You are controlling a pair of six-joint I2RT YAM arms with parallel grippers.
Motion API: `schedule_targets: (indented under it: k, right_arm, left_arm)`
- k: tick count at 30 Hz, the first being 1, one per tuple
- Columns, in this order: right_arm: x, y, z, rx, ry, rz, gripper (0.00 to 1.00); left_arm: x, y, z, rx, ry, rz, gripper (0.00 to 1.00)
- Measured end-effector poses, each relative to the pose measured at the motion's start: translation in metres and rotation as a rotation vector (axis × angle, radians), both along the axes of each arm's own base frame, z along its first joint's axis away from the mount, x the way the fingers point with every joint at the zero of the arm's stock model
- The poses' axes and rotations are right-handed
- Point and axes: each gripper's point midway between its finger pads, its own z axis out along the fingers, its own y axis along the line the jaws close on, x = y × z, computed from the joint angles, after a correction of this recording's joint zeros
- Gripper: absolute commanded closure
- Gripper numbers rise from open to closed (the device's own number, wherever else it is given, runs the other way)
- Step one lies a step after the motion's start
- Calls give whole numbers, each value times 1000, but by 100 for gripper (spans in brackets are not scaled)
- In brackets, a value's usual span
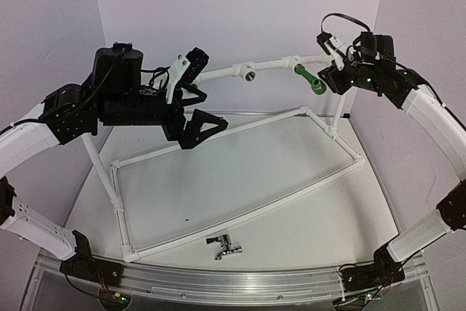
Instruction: Install the water faucets
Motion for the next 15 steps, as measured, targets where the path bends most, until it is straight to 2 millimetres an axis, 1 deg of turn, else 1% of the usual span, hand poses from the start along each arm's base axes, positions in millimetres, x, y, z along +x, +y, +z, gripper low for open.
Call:
schedule_targets:
  k: [2, 4, 5, 6, 7, 9, 11, 13, 15]
  right_arm:
    - [-3, -5, 7, 22, -9, -5, 28]
    - [-11, -10, 17, 54, -26, -7, 20]
    - [-17, -11, 22, 65, -37, 0, 14]
    - [-24, -12, 27, 75, -47, 12, 5]
    - [-32, -12, 32, 83, -59, 24, 2]
    - [-46, -13, 37, 96, -75, 52, 2]
    - [-57, -13, 37, 98, -82, 78, 2]
    - [-63, -9, 30, 92, -77, 113, 2]
    - [-69, -3, 16, 74, -58, 163, 2]
  left_arm:
    - [0, 0, 0, 0, 0, 0, 1]
    - [0, 0, 0, 0, 0, 0, 0]
    - [0, 0, -1, -1, 0, 0, 0]
    - [0, -1, -1, -1, -1, 0, 0]
    - [0, -1, -2, 0, 0, 0, 0]
    - [0, -1, -3, 1, 1, 0, 0]
    - [0, -1, -4, 2, 1, 0, 0]
    - [1, -1, -4, 1, 0, 0, 0]
    - [0, 0, -3, -2, -1, 0, 0]
